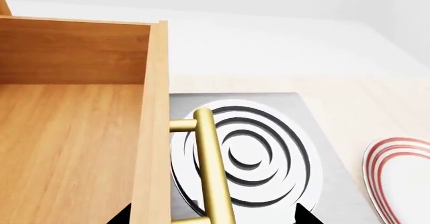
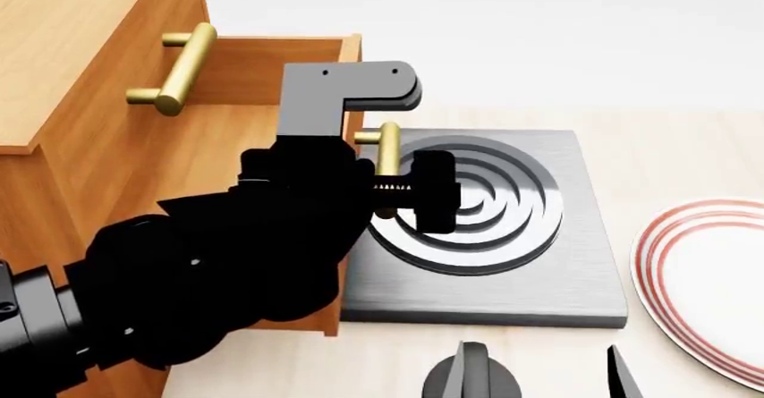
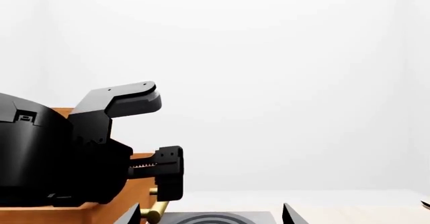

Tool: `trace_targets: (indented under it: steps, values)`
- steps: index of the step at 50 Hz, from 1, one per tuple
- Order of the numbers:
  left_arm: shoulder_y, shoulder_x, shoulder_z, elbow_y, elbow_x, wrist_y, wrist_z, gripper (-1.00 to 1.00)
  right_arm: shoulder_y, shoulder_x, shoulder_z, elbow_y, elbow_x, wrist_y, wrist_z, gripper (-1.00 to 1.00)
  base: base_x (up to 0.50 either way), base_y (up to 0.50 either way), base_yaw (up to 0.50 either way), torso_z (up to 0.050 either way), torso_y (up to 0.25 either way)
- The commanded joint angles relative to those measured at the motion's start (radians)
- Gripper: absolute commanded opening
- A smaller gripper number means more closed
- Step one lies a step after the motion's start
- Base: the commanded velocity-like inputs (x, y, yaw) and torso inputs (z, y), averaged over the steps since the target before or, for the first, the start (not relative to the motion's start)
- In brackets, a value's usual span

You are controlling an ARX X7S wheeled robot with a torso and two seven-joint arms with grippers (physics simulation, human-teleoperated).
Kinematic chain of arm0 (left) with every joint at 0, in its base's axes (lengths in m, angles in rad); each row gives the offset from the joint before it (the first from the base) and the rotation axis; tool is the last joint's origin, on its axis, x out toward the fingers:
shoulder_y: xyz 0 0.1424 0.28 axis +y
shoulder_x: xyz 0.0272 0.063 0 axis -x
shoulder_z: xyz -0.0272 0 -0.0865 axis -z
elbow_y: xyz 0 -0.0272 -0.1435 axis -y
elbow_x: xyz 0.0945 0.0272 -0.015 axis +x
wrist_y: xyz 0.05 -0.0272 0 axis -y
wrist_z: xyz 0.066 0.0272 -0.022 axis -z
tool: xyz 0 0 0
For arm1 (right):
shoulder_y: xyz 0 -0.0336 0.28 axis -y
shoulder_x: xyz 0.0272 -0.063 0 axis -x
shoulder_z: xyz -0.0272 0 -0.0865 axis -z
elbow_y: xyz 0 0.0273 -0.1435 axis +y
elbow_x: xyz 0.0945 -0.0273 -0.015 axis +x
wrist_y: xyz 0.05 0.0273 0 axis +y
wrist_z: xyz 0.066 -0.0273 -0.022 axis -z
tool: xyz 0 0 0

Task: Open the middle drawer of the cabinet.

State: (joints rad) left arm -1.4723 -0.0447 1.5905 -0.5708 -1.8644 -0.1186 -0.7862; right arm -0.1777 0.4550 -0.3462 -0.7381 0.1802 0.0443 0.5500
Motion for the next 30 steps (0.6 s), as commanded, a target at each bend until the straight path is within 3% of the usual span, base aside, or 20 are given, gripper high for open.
trace_targets:
  steps: [1,11,20,30]
  values:
    - [-0.008,0.045,-0.009,0.323,-0.042,0.026,0.140,1.00,-0.001,0.003,-0.002,0.002,0.001,-0.004,0.002,1.00,0.00,0.00,0.00,0.000,0.010]
    - [-0.008,0.045,-0.010,0.299,-0.011,0.075,0.119,1.00,-0.003,0.004,-0.003,0.003,0.001,-0.008,0.005,1.00,0.00,0.00,0.00,0.000,0.002]
    - [-0.026,0.045,-0.011,0.264,0.145,0.222,0.029,1.00,0.000,0.005,-0.006,0.002,0.000,-0.004,0.007,1.00,0.00,0.00,0.00,0.000,0.005]
    - [-0.030,0.045,-0.019,0.240,0.217,0.222,0.021,1.00,0.002,0.007,-0.006,0.002,0.002,-0.004,0.009,1.00,0.00,0.00,0.00,0.000,0.001]
